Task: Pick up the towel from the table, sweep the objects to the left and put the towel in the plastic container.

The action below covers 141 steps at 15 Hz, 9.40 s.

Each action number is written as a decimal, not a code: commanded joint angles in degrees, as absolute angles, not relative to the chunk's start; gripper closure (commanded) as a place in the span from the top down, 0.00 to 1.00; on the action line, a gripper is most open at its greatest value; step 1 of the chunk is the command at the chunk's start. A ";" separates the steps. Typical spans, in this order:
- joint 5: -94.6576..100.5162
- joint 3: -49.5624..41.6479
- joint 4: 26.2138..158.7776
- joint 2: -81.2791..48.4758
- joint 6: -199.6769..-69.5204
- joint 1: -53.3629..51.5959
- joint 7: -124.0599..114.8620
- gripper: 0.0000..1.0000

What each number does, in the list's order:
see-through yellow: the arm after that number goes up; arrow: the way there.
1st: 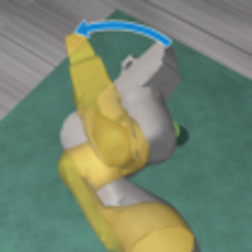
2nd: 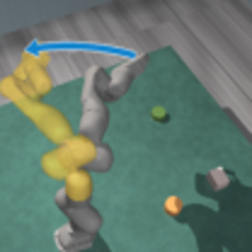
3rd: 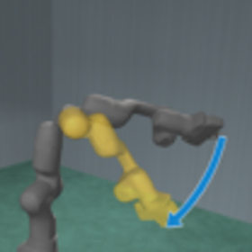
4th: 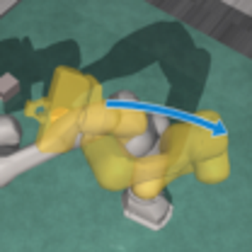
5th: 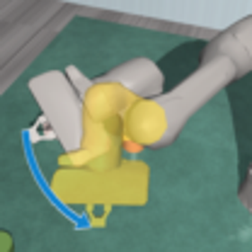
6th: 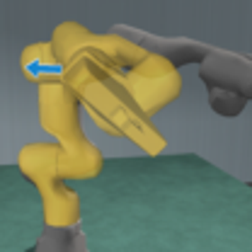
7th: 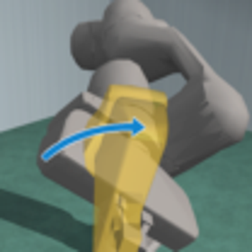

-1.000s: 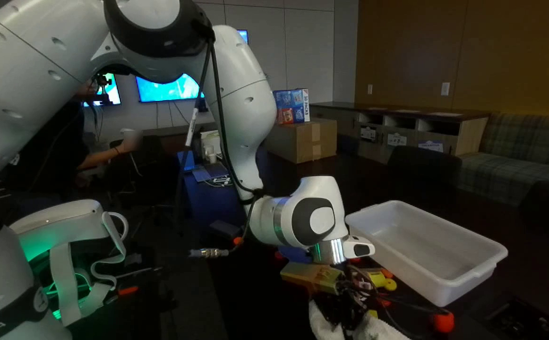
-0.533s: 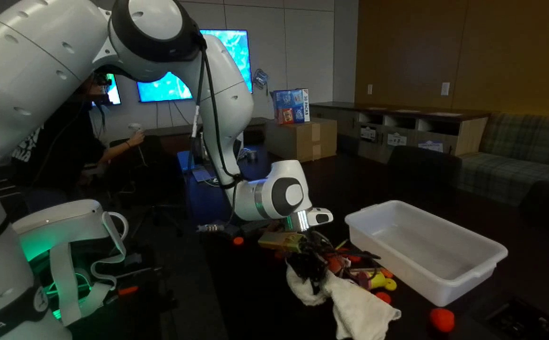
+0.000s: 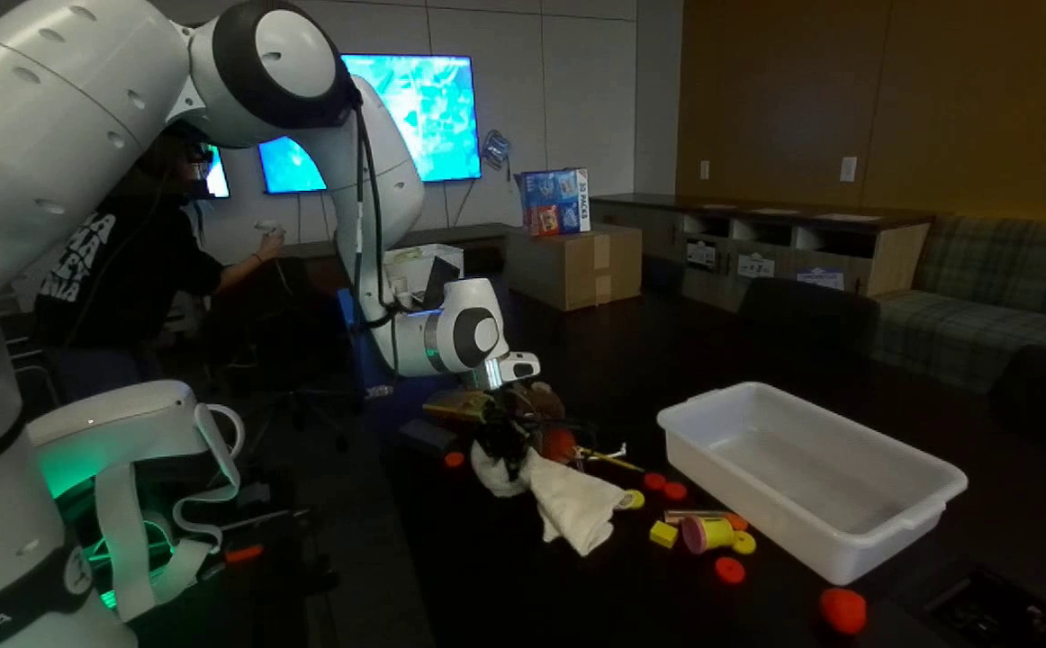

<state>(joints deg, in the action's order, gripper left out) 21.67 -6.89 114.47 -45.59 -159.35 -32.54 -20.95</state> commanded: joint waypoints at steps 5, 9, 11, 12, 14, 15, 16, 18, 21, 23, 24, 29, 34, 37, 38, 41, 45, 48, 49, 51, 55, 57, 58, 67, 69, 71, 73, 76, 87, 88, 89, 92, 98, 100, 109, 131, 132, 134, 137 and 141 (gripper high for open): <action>14.97 -2.12 112.58 -45.18 -161.06 -39.64 -23.60 0.06; 15.23 -5.36 114.88 -42.51 -164.41 -42.12 -24.83 0.06; 15.54 -7.58 117.40 -39.82 -166.36 -42.20 -24.62 0.06; 15.52 -8.29 119.06 -37.94 -167.08 -41.73 -23.85 0.06; 15.30 -7.91 123.24 -32.86 -166.40 -38.60 -20.29 0.06; 15.34 -7.49 125.20 -30.37 -165.82 -36.80 -18.49 0.06; 15.39 -6.71 126.99 -28.05 -165.31 -34.70 -16.57 0.06; 15.61 -5.91 130.72 -23.36 -165.64 -30.46 -13.62 0.06; 15.17 -4.27 135.66 -16.67 -165.67 -22.68 -9.67 0.06; 14.22 -3.36 137.82 -12.74 -164.86 -17.21 -6.65 0.06; 14.51 -3.88 138.75 -11.06 -164.92 -15.05 -5.99 0.06; 19.64 -9.52 135.23 -8.67 -162.81 -5.53 -5.18 0.06; 30.32 -18.19 124.65 -17.19 -164.82 -3.87 -12.21 0.06; 28.13 -18.50 116.83 -24.92 -165.60 -1.93 -12.08 0.06; 27.16 -18.52 114.17 -27.80 -165.83 -1.57 -11.93 0.06; 22.61 -17.40 105.45 -36.56 -165.33 0.40 -9.90 0.06; 16.98 -16.50 92.98 -47.96 -163.26 3.50 -7.28 0.06; 13.71 -15.22 84.31 -55.34 -160.25 6.48 -5.00 0.06; 13.12 -15.03 81.57 -57.72 -159.43 7.15 -4.50 0.06; 12.23 -14.34 76.19 -62.12 -157.61 8.45 -3.49 0.06; 10.59 -11.65 65.88 -69.81 -154.89 11.13 -1.23 0.06; 9.26 -9.70 61.35 -72.67 -152.98 12.54 0.49 0.06; 8.81 -9.21 59.05 -74.48 -152.44 12.88 0.76 0.06; 6.49 -3.22 49.95 -80.54 -148.87 14.68 4.46 0.06; 5.43 -1.88 50.31 -80.29 -149.27 14.60 6.08 0.06; 6.52 0.63 53.19 -78.58 -150.26 14.98 7.04 0.06; 6.60 2.25 55.65 -77.12 -151.21 15.19 8.20 0.06; 7.21 3.36 59.60 -75.17 -152.55 15.25 9.19 0.06; 7.13 6.20 87.38 -62.42 -168.45 13.15 12.69 0.06; 7.26 6.23 90.11 -61.44 -170.34 12.33 12.18 0.06; 7.32 6.53 92.87 -60.10 -171.63 11.78 11.99 0.06; 7.11 5.16 101.33 -56.29 -177.37 7.84 8.91 0.06; 3.11 6.17 113.21 -51.27 -181.36 -0.04 0.72 0.06; 0.75 6.36 114.81 -50.44 -180.66 -3.45 -2.47 0.06; -4.37 10.73 122.52 -44.96 -182.02 -13.40 -8.73 0.06; -3.36 -17.54 124.43 -38.75 -187.56 -11.40 -1.50 0.06; -3.29 -18.20 122.58 -40.34 -186.97 -11.95 -1.56 0.06; -3.05 -19.18 119.31 -43.76 -186.80 -13.04 -1.55 0.06; -3.21 -20.46 114.63 -48.72 -186.69 -14.78 -1.88 0.06; -3.22 -20.30 108.09 -54.58 -185.27 -15.46 -2.48 0.06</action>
<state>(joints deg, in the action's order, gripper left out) -2.59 -18.78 114.48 -49.48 -186.62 -13.76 -1.24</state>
